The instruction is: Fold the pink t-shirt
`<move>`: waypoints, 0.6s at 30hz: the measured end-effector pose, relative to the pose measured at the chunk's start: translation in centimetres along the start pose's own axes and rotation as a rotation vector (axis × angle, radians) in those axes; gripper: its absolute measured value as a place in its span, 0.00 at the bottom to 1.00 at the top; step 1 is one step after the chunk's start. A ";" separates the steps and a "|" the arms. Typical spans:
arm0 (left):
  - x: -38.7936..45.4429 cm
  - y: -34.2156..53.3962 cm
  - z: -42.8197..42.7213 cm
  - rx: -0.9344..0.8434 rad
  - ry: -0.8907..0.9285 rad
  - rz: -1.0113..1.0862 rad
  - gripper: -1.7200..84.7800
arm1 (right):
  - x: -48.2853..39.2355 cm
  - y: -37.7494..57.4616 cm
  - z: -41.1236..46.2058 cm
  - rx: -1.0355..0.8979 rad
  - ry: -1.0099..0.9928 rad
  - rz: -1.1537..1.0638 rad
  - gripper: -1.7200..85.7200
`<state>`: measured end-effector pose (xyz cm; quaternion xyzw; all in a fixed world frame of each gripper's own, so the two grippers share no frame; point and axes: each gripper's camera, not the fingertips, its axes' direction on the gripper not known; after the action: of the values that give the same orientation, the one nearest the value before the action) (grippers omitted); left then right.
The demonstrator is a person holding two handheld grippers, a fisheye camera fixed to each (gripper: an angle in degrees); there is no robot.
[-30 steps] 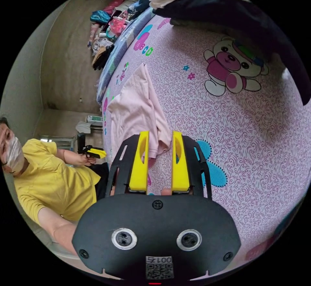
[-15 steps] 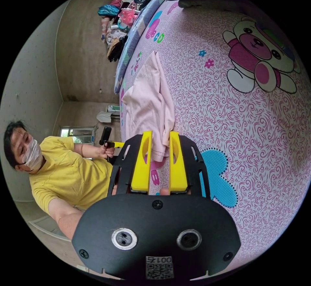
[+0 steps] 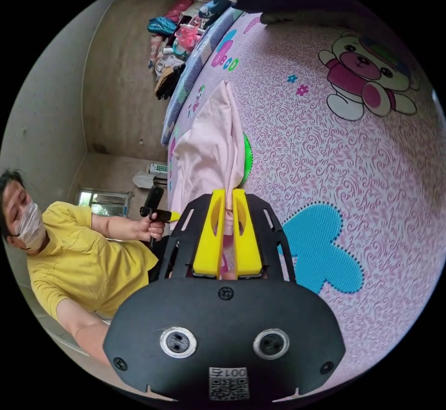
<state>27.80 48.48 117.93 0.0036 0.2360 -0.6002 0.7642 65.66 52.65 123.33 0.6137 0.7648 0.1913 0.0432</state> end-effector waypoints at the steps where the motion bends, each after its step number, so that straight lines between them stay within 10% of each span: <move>1: -0.9 0.4 -0.7 -0.004 0.020 -0.022 0.02 | -0.1 0.9 -0.1 0.037 -0.022 0.009 0.05; 18: 7.3 10.2 -16.7 -0.001 0.168 0.366 0.01 | -10.0 13.3 -2.6 0.607 -0.582 -0.113 0.04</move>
<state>32.46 49.43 97.63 0.0960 0.2945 -0.4487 0.8383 79.59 44.76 128.68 0.5842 0.7746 -0.2267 0.0851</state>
